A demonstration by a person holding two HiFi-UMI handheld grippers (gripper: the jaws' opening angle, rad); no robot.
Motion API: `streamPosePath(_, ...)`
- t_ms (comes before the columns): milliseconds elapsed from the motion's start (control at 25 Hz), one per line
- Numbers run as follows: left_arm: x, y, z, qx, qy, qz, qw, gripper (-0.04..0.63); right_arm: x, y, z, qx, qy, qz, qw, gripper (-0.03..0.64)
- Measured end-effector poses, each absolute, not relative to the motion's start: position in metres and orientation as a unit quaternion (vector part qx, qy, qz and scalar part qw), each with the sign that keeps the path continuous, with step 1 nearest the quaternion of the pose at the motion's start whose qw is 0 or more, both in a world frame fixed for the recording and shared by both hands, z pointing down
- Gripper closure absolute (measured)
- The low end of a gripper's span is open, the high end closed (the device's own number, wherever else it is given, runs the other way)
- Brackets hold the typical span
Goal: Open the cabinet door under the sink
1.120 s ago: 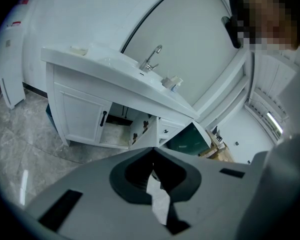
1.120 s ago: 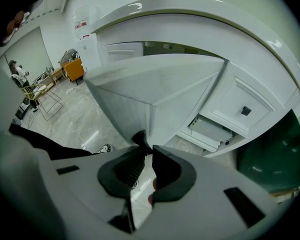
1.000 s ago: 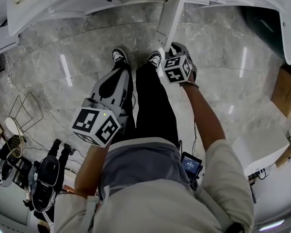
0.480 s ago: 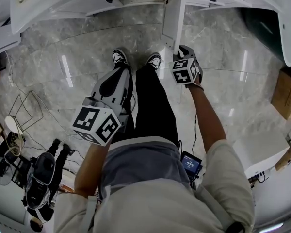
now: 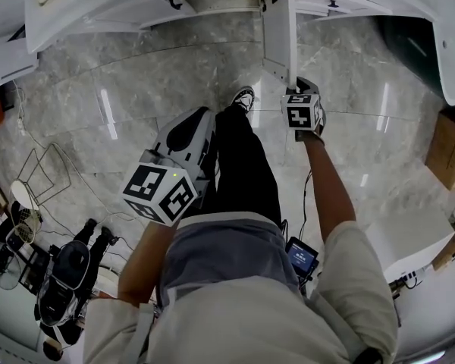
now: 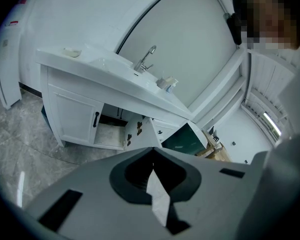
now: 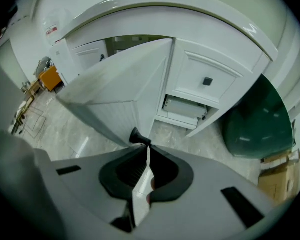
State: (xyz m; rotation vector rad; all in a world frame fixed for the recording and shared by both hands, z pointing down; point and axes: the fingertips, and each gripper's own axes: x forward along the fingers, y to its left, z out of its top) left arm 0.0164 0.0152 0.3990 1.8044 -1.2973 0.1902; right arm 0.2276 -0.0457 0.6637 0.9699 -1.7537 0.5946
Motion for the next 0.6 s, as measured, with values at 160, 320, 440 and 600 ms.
streamPosePath(160, 0.010, 0.014, 0.389, 0.727, -0.528, 0.072, 0.433, 0.595, 0.247, -0.046, 0.660, 0.439, -0.701, 0.308, 0.470, 0.600)
streamPosePath(320, -0.001, 0.023, 0.380, 0.720, -0.538, 0.065, 0.433, 0.595, 0.254, -0.034, 0.652, 0.460, -0.688, 0.347, 0.442, 0.603)
streamPosePath(440, -0.008, 0.032, 0.376, 0.716, -0.543, 0.066, 0.434, 0.595, 0.255, -0.021, 0.642, 0.465, -0.685, 0.362, 0.429, 0.603)
streamPosePath(600, -0.011, 0.042, 0.371, 0.718, -0.541, 0.069, 0.432, 0.595, 0.255, -0.008, 0.627, 0.467, -0.687, 0.370, 0.416, 0.604)
